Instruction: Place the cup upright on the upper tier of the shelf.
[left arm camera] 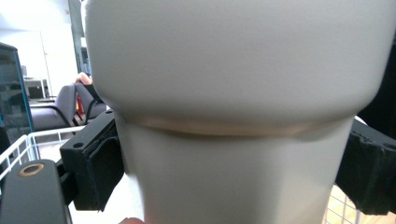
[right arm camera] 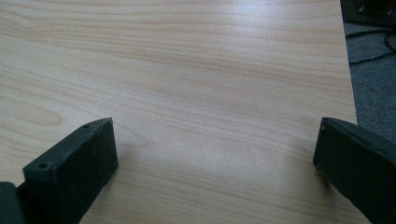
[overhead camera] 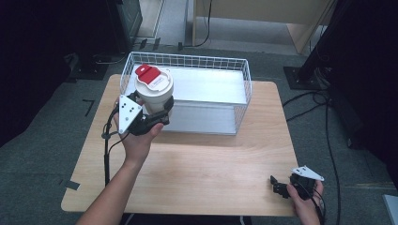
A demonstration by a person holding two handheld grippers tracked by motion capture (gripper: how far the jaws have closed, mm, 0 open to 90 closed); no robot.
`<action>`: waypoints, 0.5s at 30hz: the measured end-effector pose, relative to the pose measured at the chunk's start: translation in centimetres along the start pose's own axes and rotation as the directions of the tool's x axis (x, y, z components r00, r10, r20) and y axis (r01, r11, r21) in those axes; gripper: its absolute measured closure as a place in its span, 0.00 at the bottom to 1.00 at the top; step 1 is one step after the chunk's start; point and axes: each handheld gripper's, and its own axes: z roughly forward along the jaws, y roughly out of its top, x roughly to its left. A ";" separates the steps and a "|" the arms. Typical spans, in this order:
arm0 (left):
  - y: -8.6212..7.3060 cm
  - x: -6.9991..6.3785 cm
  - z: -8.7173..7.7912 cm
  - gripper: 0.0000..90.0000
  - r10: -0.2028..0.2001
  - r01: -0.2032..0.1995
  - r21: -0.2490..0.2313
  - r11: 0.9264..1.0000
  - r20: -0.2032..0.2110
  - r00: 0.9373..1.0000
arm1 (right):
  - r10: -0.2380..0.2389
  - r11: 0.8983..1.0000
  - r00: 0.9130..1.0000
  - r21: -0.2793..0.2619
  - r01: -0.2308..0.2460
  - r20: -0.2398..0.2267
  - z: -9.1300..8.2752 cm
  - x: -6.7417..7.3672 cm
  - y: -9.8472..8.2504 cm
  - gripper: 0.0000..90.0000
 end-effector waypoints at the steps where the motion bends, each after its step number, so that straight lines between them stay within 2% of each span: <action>1: 0.1 0.0 0.2 0.11 0.003 -0.003 0.000 1.000 0.001 1.000 | 0.000 1.000 1.000 0.000 0.000 0.000 0.0 0.0 0.0 0.00; 11: 1.1 0.5 1.9 0.11 0.003 -0.003 0.000 1.000 -0.016 1.000 | -0.002 1.000 1.000 0.003 0.002 -0.004 0.0 0.0 0.0 0.00; 13: 1.4 0.7 2.8 0.11 0.025 -0.025 0.003 1.000 -0.029 0.999 | -0.004 1.000 1.000 0.001 0.004 -0.004 0.0 0.0 0.0 0.00; 15: 1.4 0.7 3.1 0.11 0.029 -0.029 0.002 1.000 -0.034 0.999 | -0.002 1.000 1.000 0.003 0.002 -0.004 0.0 0.0 0.0 0.00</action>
